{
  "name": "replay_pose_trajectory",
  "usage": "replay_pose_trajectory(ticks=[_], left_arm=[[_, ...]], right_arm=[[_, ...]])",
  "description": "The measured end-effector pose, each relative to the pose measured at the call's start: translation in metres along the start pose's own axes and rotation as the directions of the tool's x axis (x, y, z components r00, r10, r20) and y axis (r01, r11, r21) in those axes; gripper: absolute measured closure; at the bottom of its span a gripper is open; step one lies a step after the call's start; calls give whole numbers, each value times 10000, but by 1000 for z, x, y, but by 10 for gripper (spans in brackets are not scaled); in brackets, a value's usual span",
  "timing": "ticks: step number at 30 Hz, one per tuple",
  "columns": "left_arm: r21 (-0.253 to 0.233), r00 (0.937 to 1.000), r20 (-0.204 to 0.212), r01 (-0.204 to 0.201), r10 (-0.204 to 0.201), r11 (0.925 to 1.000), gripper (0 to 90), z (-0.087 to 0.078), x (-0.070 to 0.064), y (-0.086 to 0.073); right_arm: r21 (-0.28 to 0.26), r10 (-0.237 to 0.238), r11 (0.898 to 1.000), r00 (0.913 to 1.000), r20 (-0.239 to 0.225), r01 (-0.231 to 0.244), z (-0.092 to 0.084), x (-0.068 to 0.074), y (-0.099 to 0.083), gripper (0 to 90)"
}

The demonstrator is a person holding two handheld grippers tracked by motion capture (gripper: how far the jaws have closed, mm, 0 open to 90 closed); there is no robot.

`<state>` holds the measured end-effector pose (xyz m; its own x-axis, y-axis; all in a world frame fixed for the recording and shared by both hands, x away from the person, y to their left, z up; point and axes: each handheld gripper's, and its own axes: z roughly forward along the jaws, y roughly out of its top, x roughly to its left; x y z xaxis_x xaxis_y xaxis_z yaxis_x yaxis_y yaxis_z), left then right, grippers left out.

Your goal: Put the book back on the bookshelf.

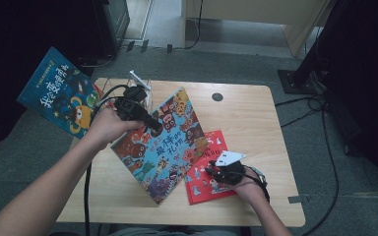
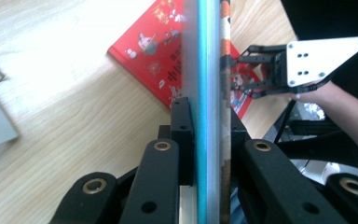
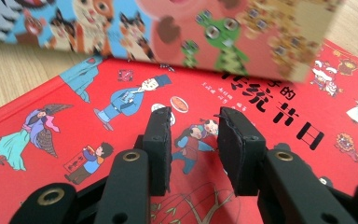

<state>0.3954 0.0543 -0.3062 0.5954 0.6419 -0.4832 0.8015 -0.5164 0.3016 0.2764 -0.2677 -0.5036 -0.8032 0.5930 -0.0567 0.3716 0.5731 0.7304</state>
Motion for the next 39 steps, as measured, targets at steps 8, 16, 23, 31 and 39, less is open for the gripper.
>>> replay_pose_trajectory(ticks=[8, 16, 23, 31, 39], left_arm=[[63, 10000, -34, -70, 70, 10000, 820, -10, 3, -8], [-364, 9995, -121, 274, -278, 9990, 818, -33, 14, -22], [-815, 9974, -201, 674, -692, 9944, 818, -60, 23, -42], [-1103, 9929, -336, 1100, -1143, 9878, 818, -81, 32, -62], [-1254, 9885, -697, 1250, -1344, 9842, 819, -97, 40, -80]], right_arm=[[58, 243, 9997, 9996, 129, -244, 0, -5, 0, 578], [66, 785, 9969, 9964, 310, -788, 3, -11, 1, 436], [106, 746, 9971, 9957, 557, -753, 5, -13, 3, 419], [124, 768, 9969, 9954, 574, -777, 8, -14, 7, 421], [198, 769, 9967, 9944, 727, -785, 9, -16, 8, 422]])
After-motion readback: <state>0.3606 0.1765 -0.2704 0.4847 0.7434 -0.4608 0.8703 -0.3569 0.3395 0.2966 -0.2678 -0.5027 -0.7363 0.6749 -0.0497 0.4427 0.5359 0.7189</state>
